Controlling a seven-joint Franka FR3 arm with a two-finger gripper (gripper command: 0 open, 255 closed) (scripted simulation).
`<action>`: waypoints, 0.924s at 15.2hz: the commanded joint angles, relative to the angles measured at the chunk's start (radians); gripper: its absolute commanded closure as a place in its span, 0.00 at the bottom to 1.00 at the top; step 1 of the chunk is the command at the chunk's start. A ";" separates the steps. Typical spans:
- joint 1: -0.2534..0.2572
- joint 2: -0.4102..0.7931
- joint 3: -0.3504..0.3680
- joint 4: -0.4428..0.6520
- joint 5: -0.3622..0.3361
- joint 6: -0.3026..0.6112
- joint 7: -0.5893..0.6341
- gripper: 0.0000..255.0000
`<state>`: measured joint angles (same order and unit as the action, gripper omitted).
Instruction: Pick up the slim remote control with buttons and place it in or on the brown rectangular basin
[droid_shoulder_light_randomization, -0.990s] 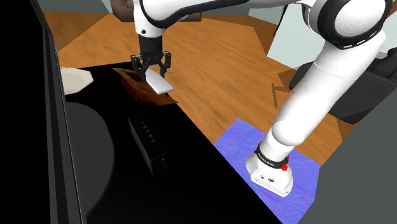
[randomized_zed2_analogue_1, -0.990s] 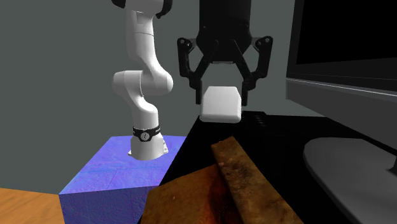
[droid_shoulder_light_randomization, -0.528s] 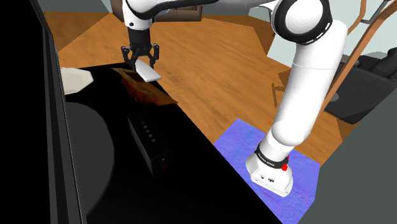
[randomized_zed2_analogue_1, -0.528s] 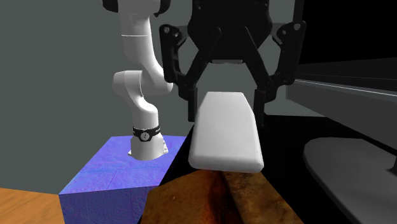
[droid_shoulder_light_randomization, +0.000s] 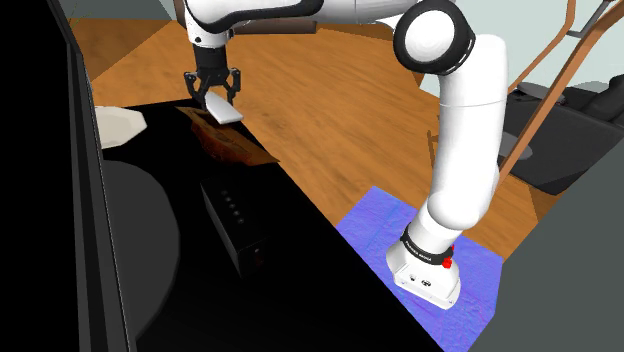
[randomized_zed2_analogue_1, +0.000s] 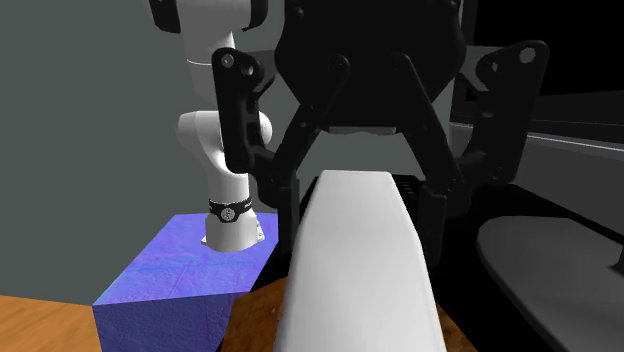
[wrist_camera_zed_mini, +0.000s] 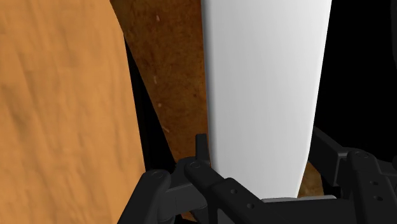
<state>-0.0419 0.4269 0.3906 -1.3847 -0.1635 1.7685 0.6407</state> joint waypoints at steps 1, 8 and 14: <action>-0.002 0.002 -0.001 -0.026 -0.002 0.029 0.002 1.00; -0.006 0.014 -0.005 -0.104 -0.008 0.117 0.008 1.00; -0.007 0.016 -0.006 -0.111 -0.009 0.126 0.009 1.00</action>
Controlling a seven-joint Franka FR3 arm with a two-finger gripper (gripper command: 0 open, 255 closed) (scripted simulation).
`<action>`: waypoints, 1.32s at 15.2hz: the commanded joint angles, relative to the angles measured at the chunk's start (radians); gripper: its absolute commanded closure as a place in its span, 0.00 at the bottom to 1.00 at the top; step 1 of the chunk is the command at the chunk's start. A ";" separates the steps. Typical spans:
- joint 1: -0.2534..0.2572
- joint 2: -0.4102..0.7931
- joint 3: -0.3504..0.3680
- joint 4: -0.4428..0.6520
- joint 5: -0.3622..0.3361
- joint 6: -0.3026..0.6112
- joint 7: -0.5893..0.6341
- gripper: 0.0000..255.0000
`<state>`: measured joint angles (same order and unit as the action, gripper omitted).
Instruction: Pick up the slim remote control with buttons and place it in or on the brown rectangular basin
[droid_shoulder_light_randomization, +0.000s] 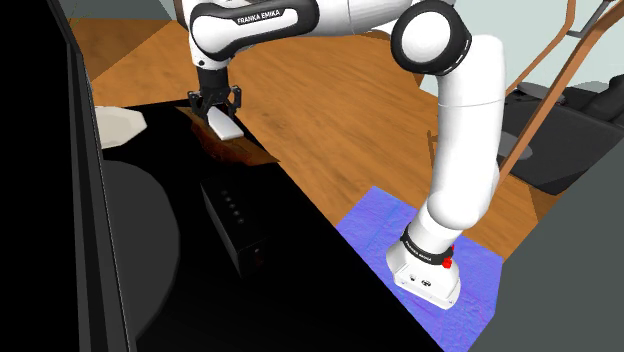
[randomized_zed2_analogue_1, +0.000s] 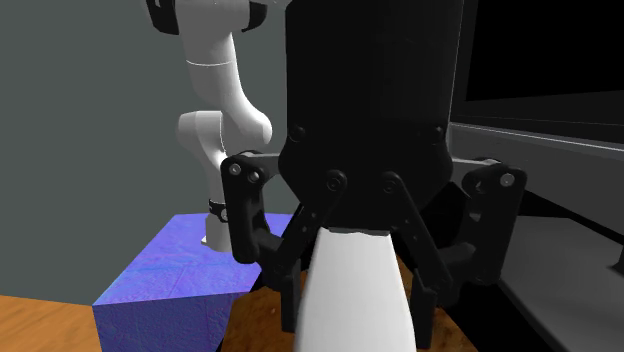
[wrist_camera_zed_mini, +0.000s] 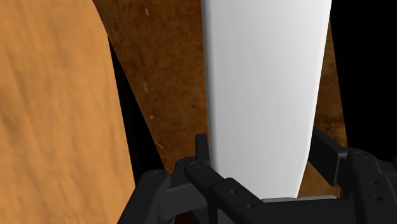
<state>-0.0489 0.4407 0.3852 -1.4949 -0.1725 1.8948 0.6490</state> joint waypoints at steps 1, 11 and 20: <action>0.000 0.002 0.000 -0.001 0.000 0.000 0.000 1.00; 0.006 -0.010 0.004 0.084 0.007 -0.095 -0.006 0.00; 0.008 -0.010 0.005 0.109 0.008 -0.121 -0.008 0.00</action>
